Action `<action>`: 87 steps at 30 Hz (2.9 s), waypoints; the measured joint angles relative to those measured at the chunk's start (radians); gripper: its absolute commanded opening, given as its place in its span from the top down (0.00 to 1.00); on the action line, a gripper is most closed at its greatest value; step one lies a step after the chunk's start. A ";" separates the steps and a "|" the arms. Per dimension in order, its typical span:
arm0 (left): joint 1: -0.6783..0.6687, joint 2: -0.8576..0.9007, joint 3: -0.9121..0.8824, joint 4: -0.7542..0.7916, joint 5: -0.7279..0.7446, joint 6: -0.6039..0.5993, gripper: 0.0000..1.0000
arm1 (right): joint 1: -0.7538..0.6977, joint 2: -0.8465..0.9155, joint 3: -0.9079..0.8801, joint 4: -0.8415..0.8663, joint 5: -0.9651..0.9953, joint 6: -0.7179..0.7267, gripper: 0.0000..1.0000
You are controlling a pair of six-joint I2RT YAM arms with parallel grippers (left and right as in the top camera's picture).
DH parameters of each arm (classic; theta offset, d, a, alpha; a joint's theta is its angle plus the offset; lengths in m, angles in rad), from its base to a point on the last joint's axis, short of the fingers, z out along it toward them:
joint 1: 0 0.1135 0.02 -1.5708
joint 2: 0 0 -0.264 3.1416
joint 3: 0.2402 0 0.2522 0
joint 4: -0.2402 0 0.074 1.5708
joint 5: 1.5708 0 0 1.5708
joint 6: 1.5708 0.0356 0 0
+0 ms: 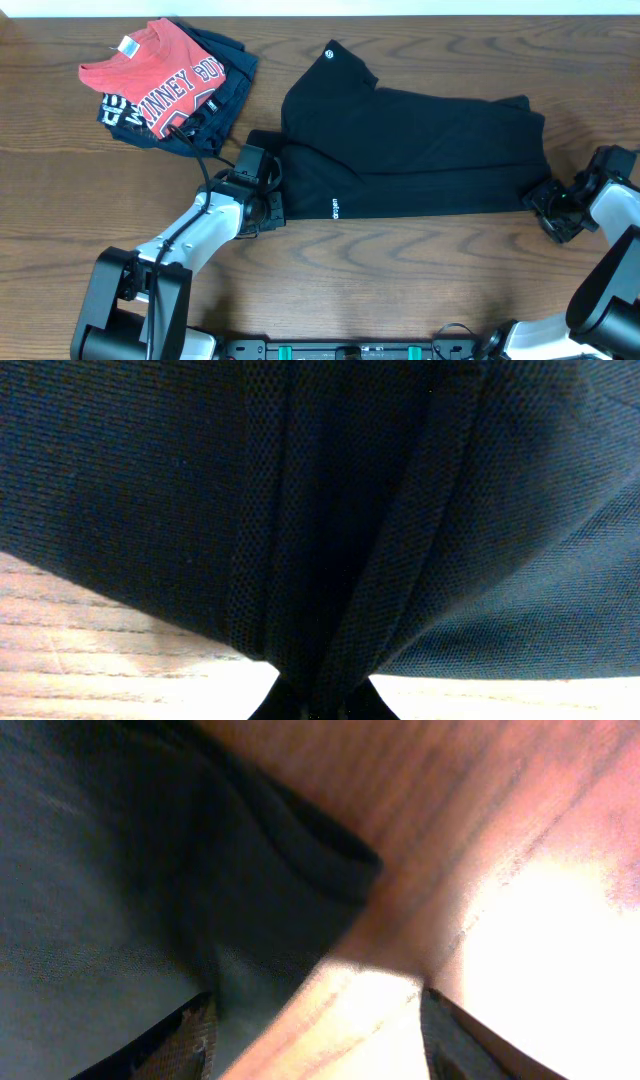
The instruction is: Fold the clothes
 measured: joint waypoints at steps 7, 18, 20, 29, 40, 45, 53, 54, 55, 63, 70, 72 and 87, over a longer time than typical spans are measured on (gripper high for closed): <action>0.000 0.000 0.000 0.000 0.000 0.006 0.94 | -0.004 -0.010 -0.058 0.200 0.026 0.016 0.77; 0.000 -0.013 0.001 -0.095 -0.012 0.006 0.94 | -0.111 -0.051 -0.069 0.014 0.004 0.029 0.99; 0.000 -0.023 0.001 -0.130 -0.029 0.005 0.94 | -0.147 -0.079 -0.080 -0.039 0.042 0.042 0.99; -0.001 -0.107 0.002 -0.245 -0.061 0.004 0.86 | -0.199 -0.192 -0.092 -0.095 0.128 0.061 0.80; 0.000 -0.109 0.002 -0.270 -0.105 -0.003 0.36 | -0.205 -0.192 -0.092 -0.090 0.119 0.052 0.57; 0.000 -0.109 0.002 -0.277 -0.105 -0.005 0.36 | -0.205 -0.192 -0.092 -0.094 -0.019 -0.010 0.61; 0.000 -0.109 0.002 -0.289 -0.105 -0.005 0.35 | -0.177 -0.192 -0.093 -0.105 -0.121 -0.079 0.56; 0.000 -0.109 0.002 -0.290 -0.105 -0.005 0.35 | -0.171 -0.192 -0.094 -0.104 -0.121 -0.083 0.56; 0.000 -0.109 0.002 -0.289 -0.105 -0.005 0.35 | -0.165 -0.192 -0.097 -0.100 -0.121 -0.084 0.56; 0.000 -0.109 0.002 -0.290 -0.105 -0.005 0.35 | -0.151 -0.192 -0.152 -0.071 -0.111 -0.090 0.61; 0.000 -0.109 0.002 -0.286 -0.105 -0.005 0.35 | -0.151 -0.192 -0.167 -0.045 -0.105 -0.089 0.83; 0.000 -0.109 0.002 -0.283 -0.105 -0.005 0.35 | -0.151 -0.192 -0.168 -0.035 -0.103 -0.082 0.94; 0.000 -0.109 0.002 -0.282 -0.105 -0.005 0.35 | -0.151 -0.192 -0.168 0.058 -0.315 -0.035 0.99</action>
